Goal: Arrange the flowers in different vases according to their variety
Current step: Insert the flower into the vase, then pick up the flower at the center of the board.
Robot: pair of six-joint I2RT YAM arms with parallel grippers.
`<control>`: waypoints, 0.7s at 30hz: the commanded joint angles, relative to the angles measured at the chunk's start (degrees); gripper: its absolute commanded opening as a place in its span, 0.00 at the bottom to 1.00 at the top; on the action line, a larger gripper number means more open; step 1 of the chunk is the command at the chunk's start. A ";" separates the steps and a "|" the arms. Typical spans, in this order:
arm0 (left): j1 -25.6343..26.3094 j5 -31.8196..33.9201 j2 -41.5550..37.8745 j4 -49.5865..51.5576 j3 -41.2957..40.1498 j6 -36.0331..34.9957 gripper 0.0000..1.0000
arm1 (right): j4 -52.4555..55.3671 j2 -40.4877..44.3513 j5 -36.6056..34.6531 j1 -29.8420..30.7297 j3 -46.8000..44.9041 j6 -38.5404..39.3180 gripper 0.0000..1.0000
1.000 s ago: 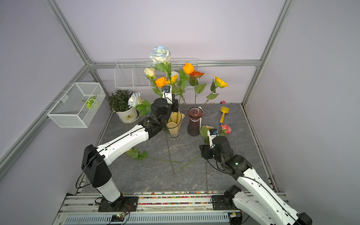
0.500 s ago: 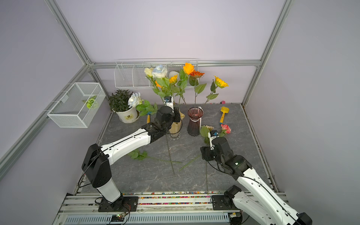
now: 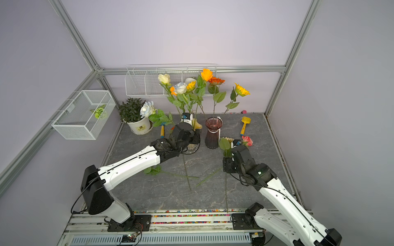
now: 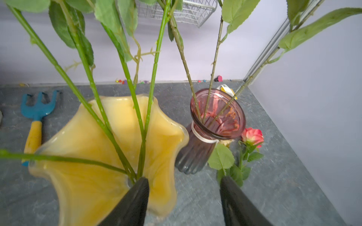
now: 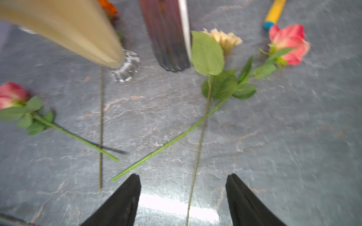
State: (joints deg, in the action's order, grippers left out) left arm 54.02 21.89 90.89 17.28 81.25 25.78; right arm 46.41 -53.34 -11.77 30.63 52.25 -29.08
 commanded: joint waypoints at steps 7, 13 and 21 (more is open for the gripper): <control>3.43 -4.13 -14.01 8.24 -8.43 7.12 0.67 | -2.92 -11.85 5.88 -6.48 -3.03 -6.85 0.69; 4.16 -5.36 -20.90 9.66 -14.86 9.29 0.68 | -4.93 -24.39 7.27 -6.46 -0.44 -5.82 0.58; 4.16 -3.93 -27.97 10.88 -20.63 11.48 0.68 | -9.64 -37.14 1.80 -6.50 0.57 -5.34 0.56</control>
State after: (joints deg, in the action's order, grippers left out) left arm 58.04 17.54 65.21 26.92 61.28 36.01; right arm 38.68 -87.88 -6.90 24.34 51.13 -34.87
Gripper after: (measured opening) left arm 0.681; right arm 0.563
